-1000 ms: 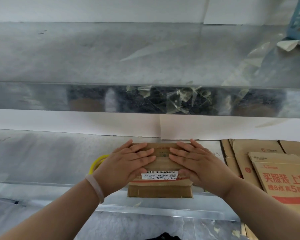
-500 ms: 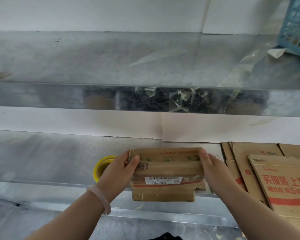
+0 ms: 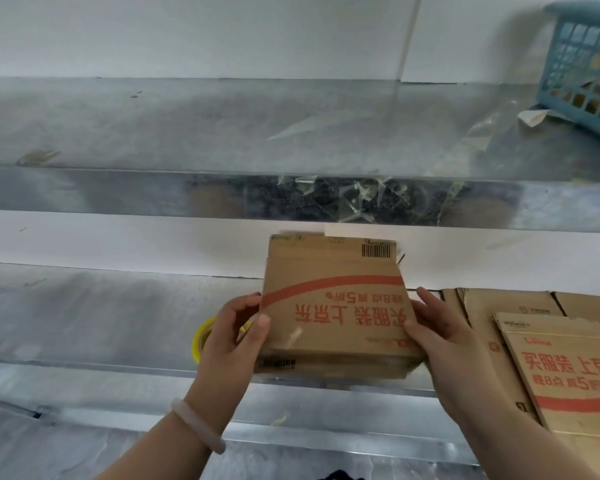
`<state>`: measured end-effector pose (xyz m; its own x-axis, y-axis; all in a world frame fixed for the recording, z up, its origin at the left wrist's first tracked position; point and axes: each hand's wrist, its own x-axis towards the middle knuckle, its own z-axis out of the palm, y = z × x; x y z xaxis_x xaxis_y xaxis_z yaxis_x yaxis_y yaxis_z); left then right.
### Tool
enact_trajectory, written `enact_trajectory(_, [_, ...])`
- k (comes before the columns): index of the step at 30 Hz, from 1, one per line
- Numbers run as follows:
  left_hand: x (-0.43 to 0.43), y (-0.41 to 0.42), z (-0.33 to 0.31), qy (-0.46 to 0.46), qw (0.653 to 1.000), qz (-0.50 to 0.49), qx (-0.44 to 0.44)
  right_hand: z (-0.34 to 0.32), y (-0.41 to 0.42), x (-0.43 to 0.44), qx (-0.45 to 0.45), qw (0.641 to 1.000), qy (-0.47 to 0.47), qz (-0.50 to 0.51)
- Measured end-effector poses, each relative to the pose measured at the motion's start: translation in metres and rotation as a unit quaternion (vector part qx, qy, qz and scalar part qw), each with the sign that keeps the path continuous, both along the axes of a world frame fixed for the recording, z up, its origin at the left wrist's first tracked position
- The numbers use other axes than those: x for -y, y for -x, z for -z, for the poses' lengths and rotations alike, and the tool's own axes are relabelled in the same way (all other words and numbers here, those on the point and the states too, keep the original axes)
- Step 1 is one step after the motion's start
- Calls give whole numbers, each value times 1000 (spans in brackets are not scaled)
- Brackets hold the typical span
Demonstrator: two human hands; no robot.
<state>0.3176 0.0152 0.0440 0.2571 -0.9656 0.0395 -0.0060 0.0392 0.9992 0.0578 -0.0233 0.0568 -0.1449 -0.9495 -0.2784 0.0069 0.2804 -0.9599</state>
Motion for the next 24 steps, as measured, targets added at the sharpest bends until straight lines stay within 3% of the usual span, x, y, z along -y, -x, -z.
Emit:
enact_trajectory(4, [20, 4, 6, -114, 992, 18, -43, 19, 1, 2, -83, 995, 16, -49])
enact_trajectory(7, [28, 1, 9, -122, 991, 48, 29, 19, 2, 6, -137, 986, 43, -86])
enact_trajectory(10, [28, -3, 9, -69, 991, 46, 108, 18, 4, 10, -143, 982, 85, -91])
enact_trajectory(14, [17, -6, 13, -38, 999, 27, -17, 25, 8, 9, -70, 994, 70, -48])
enact_trajectory(17, [17, -5, 10, -92, 993, -40, -55, 25, 9, 7, -66, 996, 22, -55])
enact_trajectory(20, [29, -9, -1, -156, 987, -47, -4, 14, 10, 16, -117, 989, -9, -94])
enact_trajectory(24, [50, -14, -23, -228, 964, 34, 134, 4, 13, 32, -237, 963, -18, -125])
